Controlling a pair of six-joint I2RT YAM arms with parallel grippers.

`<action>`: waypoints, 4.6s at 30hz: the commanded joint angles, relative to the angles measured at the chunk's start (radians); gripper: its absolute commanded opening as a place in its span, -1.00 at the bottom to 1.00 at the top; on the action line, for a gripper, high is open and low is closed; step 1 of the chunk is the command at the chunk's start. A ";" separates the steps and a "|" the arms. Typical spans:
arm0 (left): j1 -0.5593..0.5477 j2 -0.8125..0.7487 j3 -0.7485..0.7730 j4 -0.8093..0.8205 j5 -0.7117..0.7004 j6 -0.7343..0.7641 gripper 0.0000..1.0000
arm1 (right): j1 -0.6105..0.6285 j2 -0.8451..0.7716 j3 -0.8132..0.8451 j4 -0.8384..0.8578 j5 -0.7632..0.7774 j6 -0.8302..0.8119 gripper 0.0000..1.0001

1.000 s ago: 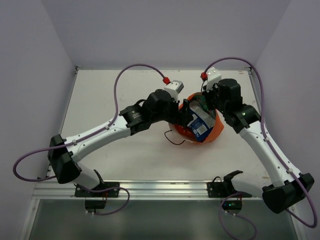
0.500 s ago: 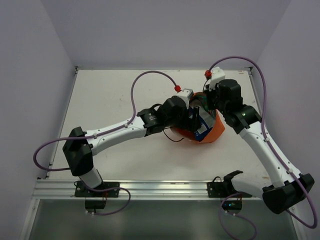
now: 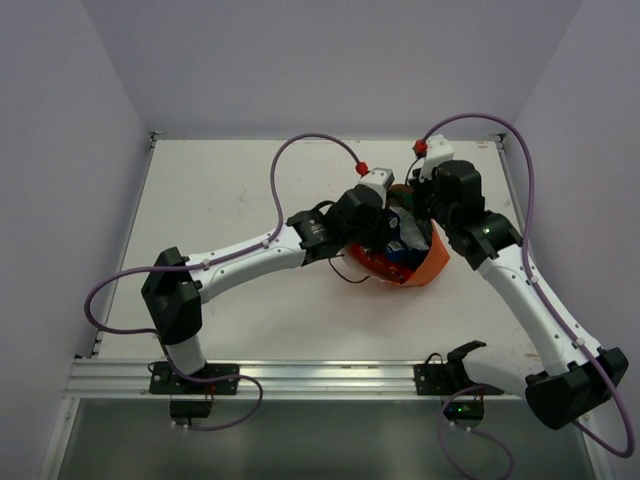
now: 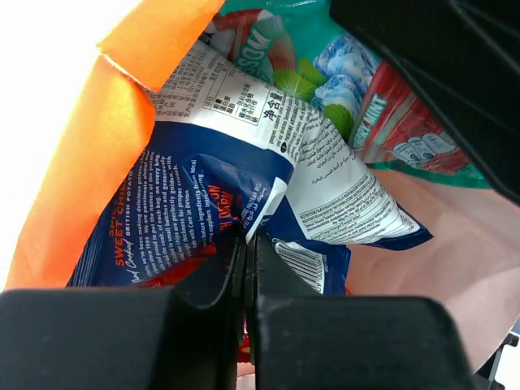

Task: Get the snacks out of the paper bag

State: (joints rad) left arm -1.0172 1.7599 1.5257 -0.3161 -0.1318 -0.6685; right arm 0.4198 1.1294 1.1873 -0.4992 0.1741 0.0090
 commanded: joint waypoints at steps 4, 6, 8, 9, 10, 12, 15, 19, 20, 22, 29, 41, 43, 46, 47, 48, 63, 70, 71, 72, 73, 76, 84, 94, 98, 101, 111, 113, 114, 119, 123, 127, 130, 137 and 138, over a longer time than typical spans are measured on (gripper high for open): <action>-0.001 -0.032 0.077 -0.008 -0.068 0.053 -1.00 | 0.005 -0.068 0.012 0.151 0.031 0.059 -0.94; 0.000 -0.054 0.135 -0.052 -0.068 0.095 -1.00 | 0.005 -0.057 0.008 0.152 0.056 0.062 -0.94; 0.000 -0.089 0.178 -0.115 -0.060 0.139 -1.00 | 0.002 -0.051 0.006 0.149 0.089 0.063 -0.94; 0.000 -0.106 0.197 -0.135 -0.060 0.153 -1.00 | 0.002 -0.046 0.005 0.149 0.099 0.063 -0.94; 0.002 -0.144 0.218 -0.153 -0.060 0.165 -1.00 | -0.001 -0.045 0.005 0.151 0.106 0.063 -0.94; 0.006 -0.192 0.225 -0.198 -0.072 0.193 -1.00 | -0.009 -0.045 0.001 0.149 0.113 0.066 -0.94; 0.038 -0.290 0.217 -0.268 -0.084 0.221 -1.00 | -0.027 -0.045 0.000 0.149 0.117 0.068 -0.94; 0.176 -0.440 0.145 -0.336 -0.135 0.250 -1.00 | -0.039 -0.045 0.008 0.140 0.107 0.068 -0.93; 0.216 -0.460 0.089 -0.339 -0.140 0.254 -1.00 | -0.041 -0.043 0.012 0.136 0.105 0.065 -0.93; 0.337 -0.505 0.025 -0.327 -0.147 0.280 -1.00 | -0.042 -0.039 0.020 0.126 0.097 0.071 -0.93; 0.652 -0.472 -0.260 -0.111 -0.097 0.333 -1.00 | -0.042 -0.023 0.044 0.080 0.044 0.109 -0.93; 0.888 -0.099 -0.297 0.123 -0.031 0.296 -1.00 | -0.056 0.036 0.046 0.042 -0.048 0.189 -0.94; 0.896 -0.054 -0.292 0.126 -0.022 0.296 -1.00 | -0.096 0.056 0.049 0.022 -0.077 0.216 -0.95; 0.898 -0.031 -0.289 0.108 -0.008 0.299 -0.81 | -0.142 0.078 0.057 -0.013 -0.091 0.272 -0.95; 0.898 -0.030 -0.291 0.095 -0.003 0.297 -0.75 | -0.150 0.087 0.060 -0.019 -0.090 0.276 -0.95; 0.898 -0.039 -0.292 0.086 0.001 0.297 -0.57 | -0.162 0.089 0.058 -0.021 -0.091 0.276 -0.93; 0.855 -0.460 -0.306 -0.076 0.210 0.359 0.65 | -0.243 0.095 0.098 -0.033 -0.064 0.244 -0.56; 0.706 -0.505 -0.248 -0.117 0.234 0.388 0.64 | -0.246 0.081 0.109 -0.033 -0.085 0.204 -0.91; 0.695 -0.505 -0.234 -0.118 0.247 0.388 0.64 | -0.246 0.079 0.110 -0.033 -0.088 0.198 -1.00; 0.674 -0.505 -0.228 -0.118 0.257 0.385 0.63 | -0.246 0.078 0.112 -0.035 -0.091 0.195 -1.00; 0.663 -0.505 -0.220 -0.123 0.276 0.379 0.62 | -0.246 0.076 0.113 -0.033 -0.105 0.187 -1.00; 0.623 -0.505 -0.182 -0.130 0.310 0.369 0.61 | -0.245 0.072 0.118 -0.036 -0.129 0.180 -1.00; 0.438 -0.496 -0.084 -0.133 0.321 0.366 0.58 | -0.221 -0.002 0.130 -0.018 -0.252 0.155 -1.00; 0.120 -0.350 0.007 -0.052 0.219 0.542 0.51 | -0.121 -0.020 0.159 -0.039 -0.300 0.062 -1.00; 0.023 -0.303 -0.039 0.037 0.239 0.743 0.52 | -0.084 -0.016 0.172 -0.050 -0.298 0.036 -1.00; 0.022 -0.312 -0.119 0.135 0.282 0.891 0.54 | -0.076 -0.013 0.175 -0.058 -0.301 0.029 -1.00; 0.022 -0.318 -0.363 0.480 0.328 1.391 0.47 | -0.058 -0.010 0.172 -0.050 -0.343 0.025 -1.00; 0.022 -0.295 -0.351 0.491 0.337 1.423 0.47 | -0.052 -0.008 0.172 -0.050 -0.343 0.023 -1.00; 0.022 -0.287 -0.342 0.489 0.340 1.448 0.46 | -0.050 -0.010 0.172 -0.052 -0.344 0.022 -1.00; 0.029 -0.212 -0.291 0.482 0.368 1.511 0.49 | -0.044 -0.023 0.164 -0.047 -0.346 0.020 -1.00; 0.032 -0.151 -0.225 0.456 0.388 1.531 0.49 | -0.042 -0.031 0.160 -0.048 -0.352 0.019 -1.00; 0.048 -0.094 -0.184 0.448 0.422 1.532 0.45 | -0.044 -0.037 0.158 -0.052 -0.355 0.017 -1.00; 0.052 -0.062 -0.139 0.439 0.442 1.529 0.43 | -0.042 -0.040 0.150 -0.050 -0.357 0.013 -1.00; 0.055 0.012 -0.072 0.352 0.457 1.546 0.05 | -0.041 -0.048 0.143 -0.048 -0.348 0.011 -1.00; 0.055 0.015 -0.070 0.341 0.460 1.546 -0.07 | -0.041 -0.051 0.138 -0.045 -0.340 0.008 -1.00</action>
State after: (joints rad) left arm -0.9623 1.7535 1.4048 0.0597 0.2939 0.8459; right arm 0.3656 1.1347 1.2919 -0.6399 -0.1036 0.0204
